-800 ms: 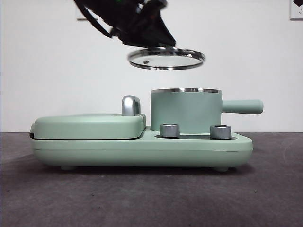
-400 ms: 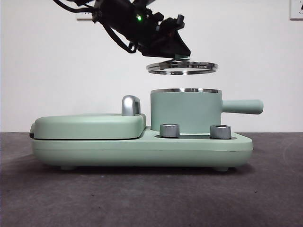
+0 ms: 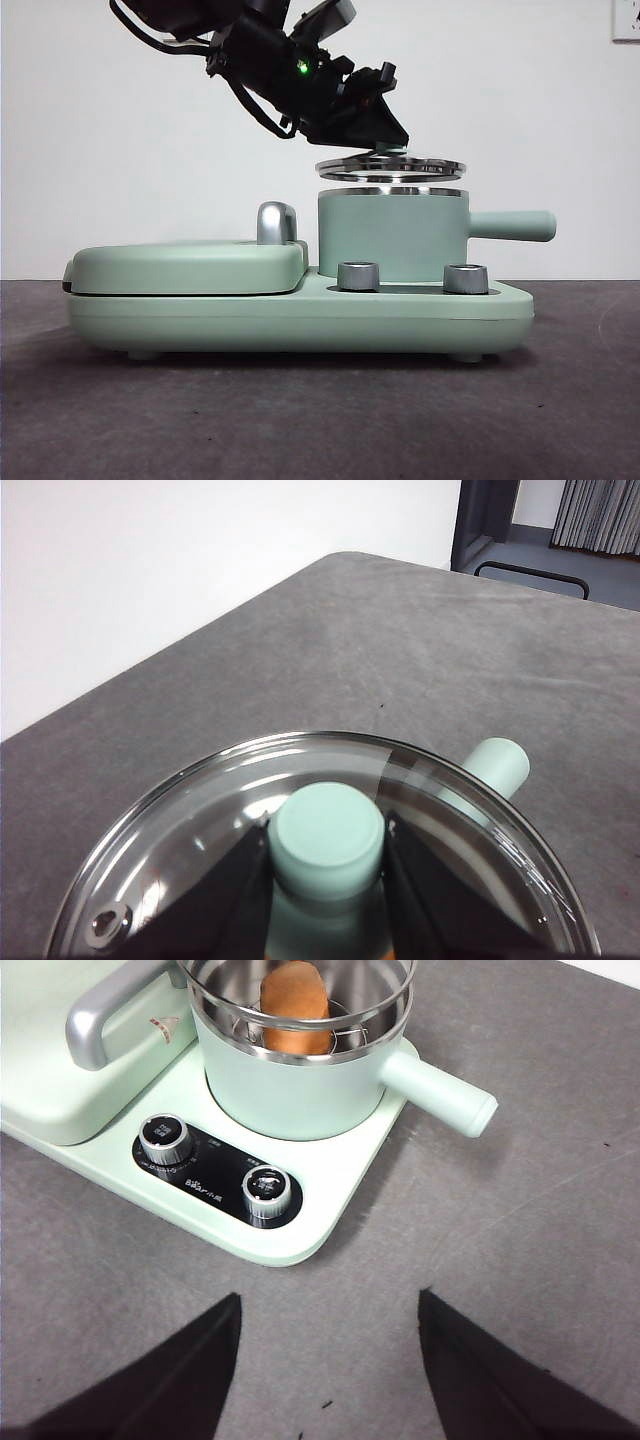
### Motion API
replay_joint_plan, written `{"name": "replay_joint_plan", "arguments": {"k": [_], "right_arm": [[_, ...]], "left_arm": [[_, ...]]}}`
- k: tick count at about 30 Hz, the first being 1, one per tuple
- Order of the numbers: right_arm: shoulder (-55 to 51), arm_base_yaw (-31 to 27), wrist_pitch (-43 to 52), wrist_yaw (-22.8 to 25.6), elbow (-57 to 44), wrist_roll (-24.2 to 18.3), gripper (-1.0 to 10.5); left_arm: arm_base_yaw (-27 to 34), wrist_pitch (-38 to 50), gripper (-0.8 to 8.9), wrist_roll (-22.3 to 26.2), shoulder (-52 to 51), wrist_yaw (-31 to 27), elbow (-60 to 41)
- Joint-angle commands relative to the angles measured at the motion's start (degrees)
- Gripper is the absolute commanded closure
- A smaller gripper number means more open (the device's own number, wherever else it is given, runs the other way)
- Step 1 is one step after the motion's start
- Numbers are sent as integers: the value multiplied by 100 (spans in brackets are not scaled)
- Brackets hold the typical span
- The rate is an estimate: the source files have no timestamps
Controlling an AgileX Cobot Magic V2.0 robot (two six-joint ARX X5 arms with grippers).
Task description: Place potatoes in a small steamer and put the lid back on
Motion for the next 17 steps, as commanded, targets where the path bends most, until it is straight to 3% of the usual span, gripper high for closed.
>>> {"name": "replay_joint_plan", "arguments": {"k": [1,17], "right_arm": [[22,28,24,109,37,55,675],[22,31,22,107,37,63,675]], "left_arm": [[-59,184,805,48,184,66,195],[-48,109,805,50,236,170,195]]}}
